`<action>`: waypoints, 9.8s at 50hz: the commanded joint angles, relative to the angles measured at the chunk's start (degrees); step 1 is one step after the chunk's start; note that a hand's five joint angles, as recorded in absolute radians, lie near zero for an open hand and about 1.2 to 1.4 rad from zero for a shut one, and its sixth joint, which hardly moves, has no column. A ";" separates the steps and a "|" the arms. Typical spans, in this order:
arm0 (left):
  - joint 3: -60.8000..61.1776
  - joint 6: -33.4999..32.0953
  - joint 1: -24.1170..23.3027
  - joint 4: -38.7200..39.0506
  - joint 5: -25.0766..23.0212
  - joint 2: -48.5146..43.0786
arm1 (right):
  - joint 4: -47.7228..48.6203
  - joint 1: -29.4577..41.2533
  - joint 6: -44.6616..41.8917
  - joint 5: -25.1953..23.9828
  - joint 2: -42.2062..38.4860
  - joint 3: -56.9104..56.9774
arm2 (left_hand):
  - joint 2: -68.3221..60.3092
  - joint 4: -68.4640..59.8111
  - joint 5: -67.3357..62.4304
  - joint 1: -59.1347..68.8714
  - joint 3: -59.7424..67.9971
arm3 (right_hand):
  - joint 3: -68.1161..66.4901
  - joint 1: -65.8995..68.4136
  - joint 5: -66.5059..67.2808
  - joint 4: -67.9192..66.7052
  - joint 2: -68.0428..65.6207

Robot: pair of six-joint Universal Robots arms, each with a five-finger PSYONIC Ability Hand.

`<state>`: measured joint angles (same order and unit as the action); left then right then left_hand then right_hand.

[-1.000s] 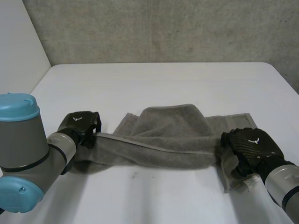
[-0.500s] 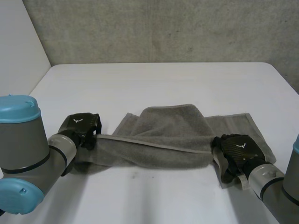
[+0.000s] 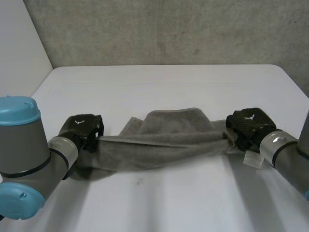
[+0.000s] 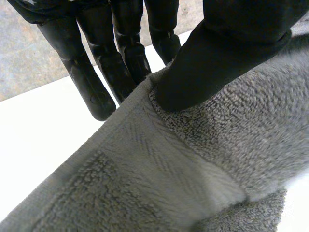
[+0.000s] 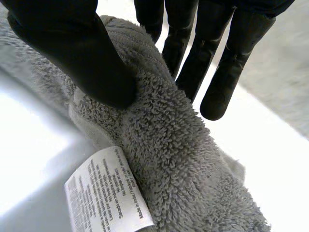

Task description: Fold the towel.

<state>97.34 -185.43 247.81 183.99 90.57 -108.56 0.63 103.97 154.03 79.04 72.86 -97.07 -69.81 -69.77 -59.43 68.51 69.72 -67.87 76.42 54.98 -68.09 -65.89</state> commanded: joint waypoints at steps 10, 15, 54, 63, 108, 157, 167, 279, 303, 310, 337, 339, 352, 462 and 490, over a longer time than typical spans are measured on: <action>-17.85 -15.30 -0.14 0.32 -0.31 -10.08 | -15.52 0.26 -7.97 -1.96 -11.25 29.99 | -10.19 -10.23 -10.57 11.49 10.28 | -12.13 3.58 15.02 -11.91 -14.11; -31.81 -14.35 -0.05 1.45 0.04 -11.23 | 4.73 0.09 -1.36 -1.61 -9.49 35.02 | -10.19 -10.23 -10.57 11.49 10.28 | -12.13 3.58 15.02 -11.91 -14.11; 11.20 -6.61 -1.63 11.74 4.09 0.18 | -6.95 -8.17 -13.93 -11.80 -13.02 10.95 | -10.19 -10.23 -10.57 11.49 10.28 | -12.13 3.58 15.02 -11.91 -14.11; 12.61 -6.43 -1.81 11.92 4.09 4.76 | -5.72 -8.26 -10.33 -12.42 -9.32 5.32 | -10.19 -10.23 -10.57 11.49 10.28 | 1.78 -10.32 1.12 1.99 -0.21; 11.91 -6.08 0.13 12.10 4.17 5.20 | 19.50 -8.35 4.26 -8.64 -9.58 -6.90 | -10.19 -10.23 -10.57 11.49 10.28 | 23.02 -31.56 -20.12 23.23 21.04; 12.61 -6.08 1.18 11.83 4.26 5.38 | 9.07 -9.14 17.18 -6.62 -10.54 -1.90 | -10.19 -10.23 -10.57 11.49 10.28 | 2.72 -11.27 0.17 2.93 0.74; 13.05 -6.08 1.09 11.83 4.17 5.38 | 6.23 -9.67 17.09 -8.56 -12.13 -0.22 | -10.19 -10.23 -10.57 11.49 10.28 | 15.57 -24.11 -12.67 15.78 13.58; -19.88 -7.40 2.94 -20.22 -3.30 22.70 | -31.36 -10.28 -3.81 -11.45 15.21 36.94 | -10.19 -10.23 -10.57 11.49 10.28 | -12.13 3.58 15.02 -11.91 -14.11; -39.28 -16.28 2.94 -22.81 -2.94 -14.03 | -27.03 -3.60 -11.49 -1.97 -16.60 46.16 | -10.19 -10.23 -10.57 11.49 10.28 | -12.13 3.58 15.02 -11.91 -14.11; -57.26 -12.32 2.85 -7.77 -2.77 -15.28 | -1.95 -3.08 1.01 1.55 -13.80 53.13 | -10.19 -10.23 -10.57 11.49 10.28 | -12.13 3.58 15.02 -11.91 -14.11; -13.23 -0.90 5.14 6.73 -3.38 -4.55 | 5.35 -3.60 -0.39 -8.20 -10.70 20.45 | -10.19 -10.23 -10.57 11.49 10.28 | -12.13 3.58 15.02 -11.91 -14.11; -8.50 -3.61 5.14 10.41 -3.38 -7.70 | 5.52 -3.52 -1.44 -8.12 -12.90 19.04 | -10.19 -10.23 -10.57 11.49 10.28 | -12.13 3.58 15.02 -11.91 -14.11; 1.09 -10.04 6.10 15.26 -3.30 -11.77 | 5.00 -4.04 -3.30 -7.50 -19.52 13.41 | -10.19 -10.23 -10.57 11.49 10.28 | -12.13 3.58 15.02 -11.91 -14.11; 2.59 -9.60 9.00 15.08 -3.47 -7.89 | -2.12 -7.56 2.68 -7.76 -28.74 26.49 | -10.19 -10.23 -10.57 11.49 10.28 | 31.74 -40.28 -28.84 31.95 29.75; 2.68 -9.60 9.00 15.08 -3.47 -8.33 | -0.71 -4.83 4.35 -6.62 -34.90 37.05 | -10.19 -10.23 -10.57 11.49 10.28 | 19.94 -28.49 -17.05 20.15 17.96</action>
<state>99.93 -195.03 256.82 199.07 87.14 -116.77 -0.08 98.89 158.01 72.32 38.78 -61.32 -69.83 -69.84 -59.41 68.18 69.75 -33.56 38.89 19.10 -33.48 -32.75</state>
